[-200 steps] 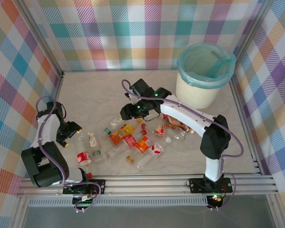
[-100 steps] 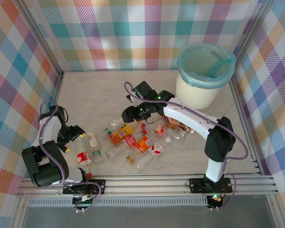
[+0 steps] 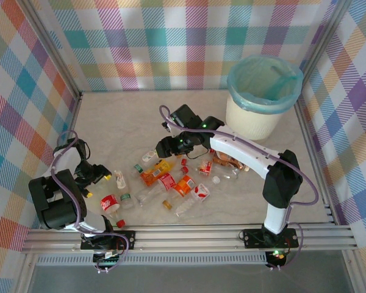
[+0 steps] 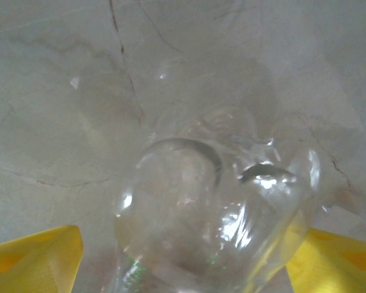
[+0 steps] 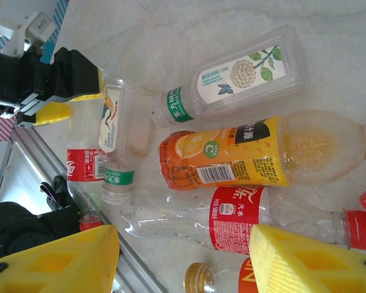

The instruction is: Put the plastic bottles in the bin

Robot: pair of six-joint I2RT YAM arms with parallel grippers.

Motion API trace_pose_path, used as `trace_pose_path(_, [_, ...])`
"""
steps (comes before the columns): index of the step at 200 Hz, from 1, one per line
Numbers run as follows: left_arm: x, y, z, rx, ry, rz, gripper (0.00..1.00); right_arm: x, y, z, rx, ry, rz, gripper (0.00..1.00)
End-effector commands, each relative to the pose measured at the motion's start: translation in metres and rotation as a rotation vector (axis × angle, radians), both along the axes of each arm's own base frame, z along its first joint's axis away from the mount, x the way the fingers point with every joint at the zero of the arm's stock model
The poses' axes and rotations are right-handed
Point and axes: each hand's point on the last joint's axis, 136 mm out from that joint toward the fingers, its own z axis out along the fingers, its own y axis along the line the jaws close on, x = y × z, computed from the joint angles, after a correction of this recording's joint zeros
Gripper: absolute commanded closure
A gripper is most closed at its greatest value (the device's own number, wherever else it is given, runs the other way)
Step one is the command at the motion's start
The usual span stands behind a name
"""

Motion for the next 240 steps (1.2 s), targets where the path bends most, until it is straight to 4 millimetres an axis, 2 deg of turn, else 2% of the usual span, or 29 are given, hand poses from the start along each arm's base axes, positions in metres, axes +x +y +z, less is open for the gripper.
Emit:
trace_pose_path(1, [0.000,0.003,-0.004,0.008,0.001,-0.012,0.20,0.000,0.004,-0.001,0.004,0.009,0.021,0.41])
trace_pose_path(45, [0.005,0.016,0.012,0.088,-0.030,-0.015,0.36,0.002,0.004,0.004,0.006,0.000,0.018,0.40])
trace_pose_path(70, [0.013,0.025,0.032,0.144,-0.087,-0.011,0.42,0.002,0.003,0.008,0.010,-0.009,0.014,0.41])
trace_pose_path(91, [0.020,0.033,0.053,0.194,-0.136,-0.004,0.43,0.003,0.002,0.014,0.009,-0.025,0.017,0.41])
trace_pose_path(106, [0.026,0.041,0.076,0.240,-0.188,0.008,0.44,0.004,0.001,0.023,0.012,-0.044,0.017,0.41])
trace_pose_path(121, [0.035,0.048,0.108,0.288,-0.265,0.016,0.46,0.006,-0.001,0.036,0.019,-0.078,0.018,0.41])
trace_pose_path(159, [0.069,0.051,0.210,0.360,-0.584,0.015,0.51,0.020,-0.011,0.081,0.061,-0.219,-0.007,0.41])
trace_pose_path(174, [0.087,0.041,0.252,0.346,-0.733,-0.011,0.55,0.028,-0.020,0.100,0.080,-0.261,-0.033,0.41])
trace_pose_path(191, [0.107,0.027,0.299,0.356,-0.883,-0.060,0.56,0.038,-0.036,0.124,0.104,-0.304,-0.076,0.41])
trace_pose_path(195, [0.114,0.015,0.309,0.348,-0.920,-0.096,0.56,0.041,-0.040,0.131,0.114,-0.315,-0.087,0.41])
trace_pose_path(217, [0.138,-0.025,0.371,0.358,-1.111,-0.205,0.57,0.052,-0.066,0.166,0.133,-0.390,-0.149,0.41])
trace_pose_path(240, [0.161,-0.093,0.420,0.309,-1.288,-0.404,0.57,0.058,-0.087,0.199,0.190,-0.449,-0.159,0.41])
